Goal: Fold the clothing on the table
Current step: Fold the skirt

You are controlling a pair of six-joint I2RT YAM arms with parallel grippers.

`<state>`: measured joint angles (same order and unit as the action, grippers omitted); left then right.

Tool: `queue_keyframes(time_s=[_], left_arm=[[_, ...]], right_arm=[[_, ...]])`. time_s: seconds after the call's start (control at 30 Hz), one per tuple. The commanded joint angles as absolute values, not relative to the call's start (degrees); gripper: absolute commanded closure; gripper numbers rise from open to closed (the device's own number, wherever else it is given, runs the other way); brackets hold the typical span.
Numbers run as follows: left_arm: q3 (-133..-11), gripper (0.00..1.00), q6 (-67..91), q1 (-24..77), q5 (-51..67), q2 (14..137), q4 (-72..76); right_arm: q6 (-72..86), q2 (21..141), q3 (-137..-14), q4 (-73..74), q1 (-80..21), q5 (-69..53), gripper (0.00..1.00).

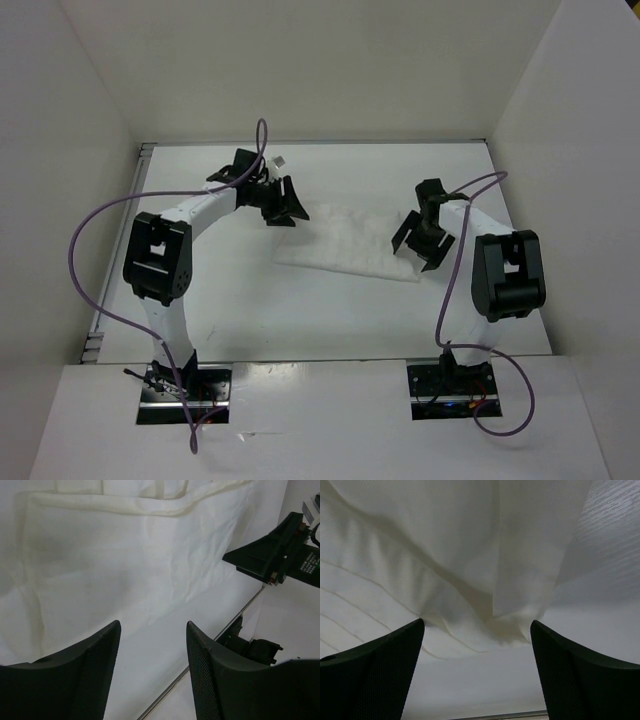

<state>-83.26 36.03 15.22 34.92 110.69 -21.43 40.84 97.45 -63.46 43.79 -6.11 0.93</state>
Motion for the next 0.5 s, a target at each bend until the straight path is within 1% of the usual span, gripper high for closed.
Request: queue_keyframes(time_s=[0.0,0.1,0.17,0.2,0.23,0.27,0.3,0.37,0.4,0.43,0.47], left_arm=[[-83.9,0.38,35.1,15.5,36.7,107.9,-20.6],[-83.3,0.36,35.6,15.5,36.7,106.9,-20.6],[-83.3,0.36,35.6,15.5,37.3,106.9,-20.6],[-83.3,0.36,36.4,15.5,38.0,106.2,-20.6],[-82.7,0.36,36.4,15.5,39.8,105.5,-20.0],[-82.7,0.36,36.4,16.0,40.3,104.9,-20.0],[-82.7,0.36,36.4,16.7,40.9,104.9,-20.0],[-83.8,0.36,34.3,18.1,43.1,104.9,-20.7],[-84.6,0.36,33.5,18.8,43.6,104.9,-20.7],[-85.2,0.36,31.7,19.6,43.6,104.9,-22.5],[-85.7,0.36,30.4,21.4,43.6,105.5,-23.2]], right_arm=[[40.1,99.8,-64.5,41.8,-5.5,0.8,0.09],[39.5,102.5,-64.5,40.7,-5.5,0.8,0.12],[38.9,103.6,-64.5,39.5,-5.5,-0.2,0.18],[38.9,104.3,-63.8,38.9,-5.5,-1.3,0.31],[38.9,104.9,-63.8,37.8,-5.5,-1.9,0.39],[38.4,104.9,-63.3,37.8,-5.5,-2.5,0.57],[38.4,104.9,-63.3,36.9,-5.5,-3.1,0.67],[38.4,105.5,-63.3,36.3,-5.5,-3.6,0.92],[37.8,105.5,-63.3,36.3,-5.5,-3.6,0.97],[37.8,105.5,-63.3,36.3,-5.5,-4.2,1.00],[37.3,105.5,-63.3,36.3,-5.5,-4.7,1.00]])
